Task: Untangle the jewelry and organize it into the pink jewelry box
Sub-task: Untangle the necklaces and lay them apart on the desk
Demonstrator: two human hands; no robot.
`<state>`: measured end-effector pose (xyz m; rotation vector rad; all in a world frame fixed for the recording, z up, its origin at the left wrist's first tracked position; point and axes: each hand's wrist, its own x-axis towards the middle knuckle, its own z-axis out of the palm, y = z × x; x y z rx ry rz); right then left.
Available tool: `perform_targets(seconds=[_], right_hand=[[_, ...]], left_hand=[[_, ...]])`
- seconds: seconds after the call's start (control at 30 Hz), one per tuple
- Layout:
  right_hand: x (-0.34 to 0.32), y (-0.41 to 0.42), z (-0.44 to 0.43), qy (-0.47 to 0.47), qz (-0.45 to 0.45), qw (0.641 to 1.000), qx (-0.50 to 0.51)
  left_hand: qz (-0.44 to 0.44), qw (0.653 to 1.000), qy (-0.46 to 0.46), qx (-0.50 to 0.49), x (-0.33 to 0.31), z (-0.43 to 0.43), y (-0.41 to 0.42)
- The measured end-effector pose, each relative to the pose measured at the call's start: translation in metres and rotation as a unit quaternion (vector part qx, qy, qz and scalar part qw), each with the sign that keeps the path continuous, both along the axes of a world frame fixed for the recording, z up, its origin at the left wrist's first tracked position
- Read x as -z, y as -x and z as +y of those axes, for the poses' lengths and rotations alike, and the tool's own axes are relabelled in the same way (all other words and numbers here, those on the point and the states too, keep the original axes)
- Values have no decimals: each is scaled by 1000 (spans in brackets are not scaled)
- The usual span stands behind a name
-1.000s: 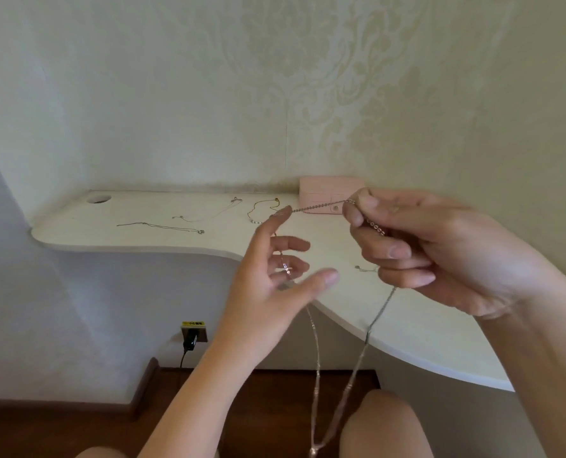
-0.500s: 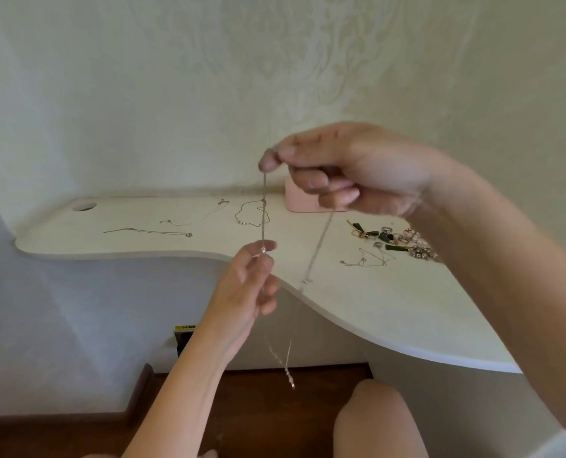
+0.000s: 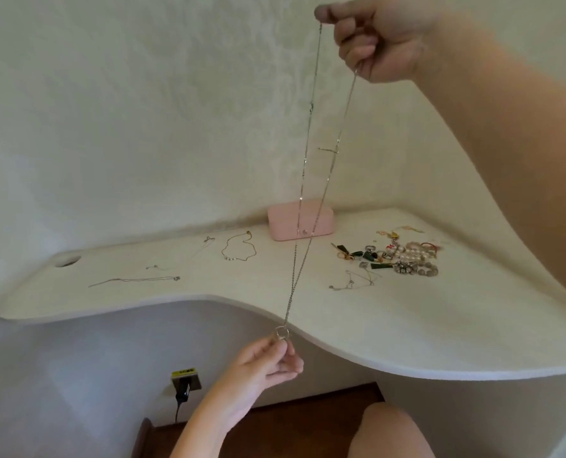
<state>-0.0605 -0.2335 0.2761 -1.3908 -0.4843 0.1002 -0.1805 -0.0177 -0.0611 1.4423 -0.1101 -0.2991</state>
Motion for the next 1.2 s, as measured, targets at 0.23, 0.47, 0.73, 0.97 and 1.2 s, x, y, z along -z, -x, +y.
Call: perform_targets(seconds=[0.23,0.47,0.73,0.97,1.2], right_hand=[[14,-34,3,27,15,998,62],[2,-44,33,28,4,999,31],[11,-60,53,46,16,999,17],[30,-76,55,100,7,995,20],[91,-98,58,238,0,968,78]], left_hand=[[-58,997,35,-20,-34,16,-18],[-167,964,-177,-110,-55,-14,-45],[-218,795,-566,13,-29,-65,-77],[-190,759,-622,-16,-26,-50,-99],[-162,752,-628,-119,-20,-36,-100]])
